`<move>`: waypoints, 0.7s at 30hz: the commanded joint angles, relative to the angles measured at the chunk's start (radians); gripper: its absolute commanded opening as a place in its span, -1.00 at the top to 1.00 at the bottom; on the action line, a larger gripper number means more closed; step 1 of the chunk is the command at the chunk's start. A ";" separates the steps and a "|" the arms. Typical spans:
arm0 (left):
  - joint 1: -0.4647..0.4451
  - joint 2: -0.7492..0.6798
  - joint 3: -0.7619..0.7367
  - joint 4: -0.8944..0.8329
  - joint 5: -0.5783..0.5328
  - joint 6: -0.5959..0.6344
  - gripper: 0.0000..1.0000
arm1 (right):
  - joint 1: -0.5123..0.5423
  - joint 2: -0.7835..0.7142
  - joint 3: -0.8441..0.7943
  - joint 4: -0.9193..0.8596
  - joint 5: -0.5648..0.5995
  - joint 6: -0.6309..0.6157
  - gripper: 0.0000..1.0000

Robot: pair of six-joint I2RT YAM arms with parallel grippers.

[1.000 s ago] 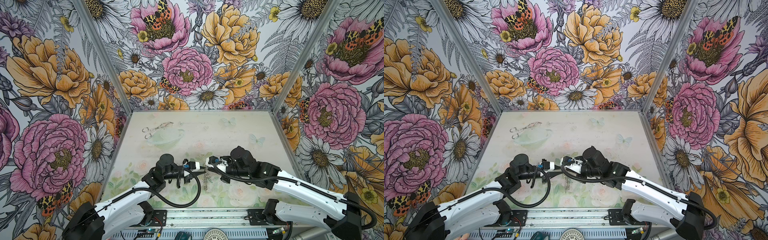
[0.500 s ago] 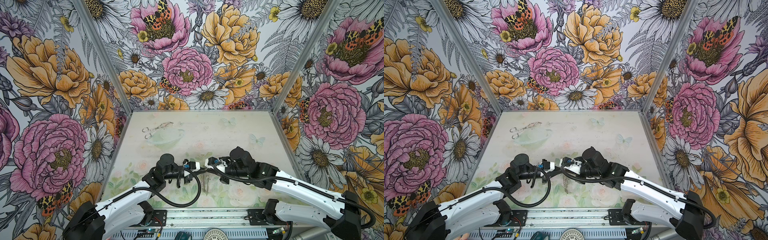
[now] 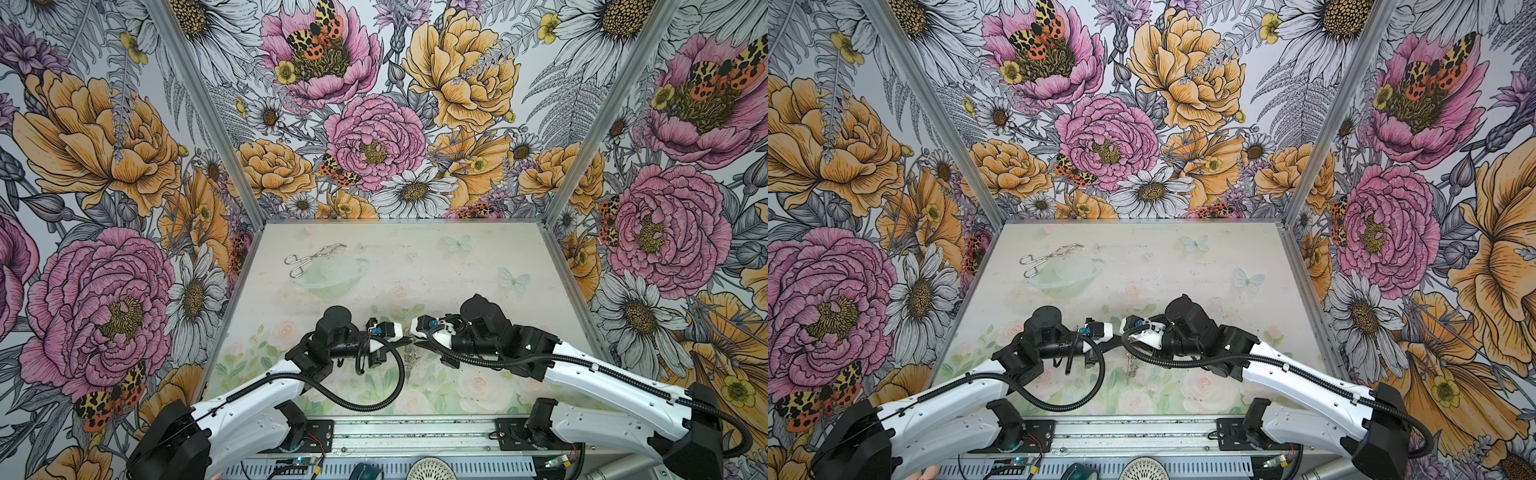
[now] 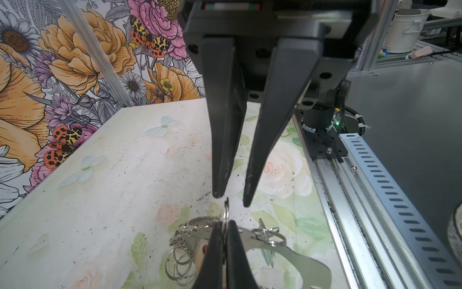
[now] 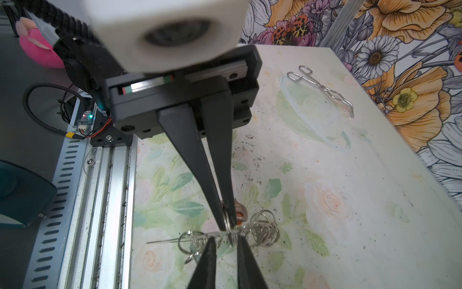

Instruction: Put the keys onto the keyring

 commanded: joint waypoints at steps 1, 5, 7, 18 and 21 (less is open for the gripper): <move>-0.012 0.006 0.035 -0.031 -0.020 0.037 1.00 | 0.007 0.008 0.072 -0.082 0.011 -0.030 0.59; -0.017 0.004 0.036 -0.035 -0.015 0.038 1.00 | 0.014 0.046 0.109 -0.130 -0.001 -0.050 0.58; -0.018 0.001 0.034 -0.035 -0.014 0.038 1.00 | 0.017 0.062 0.121 -0.138 0.005 -0.058 0.58; -0.024 -0.003 0.034 -0.037 -0.008 0.039 1.00 | 0.022 0.109 0.148 -0.149 0.013 -0.069 0.67; -0.024 -0.004 0.034 -0.037 -0.005 0.038 1.00 | 0.023 0.115 0.150 -0.148 0.015 -0.067 0.71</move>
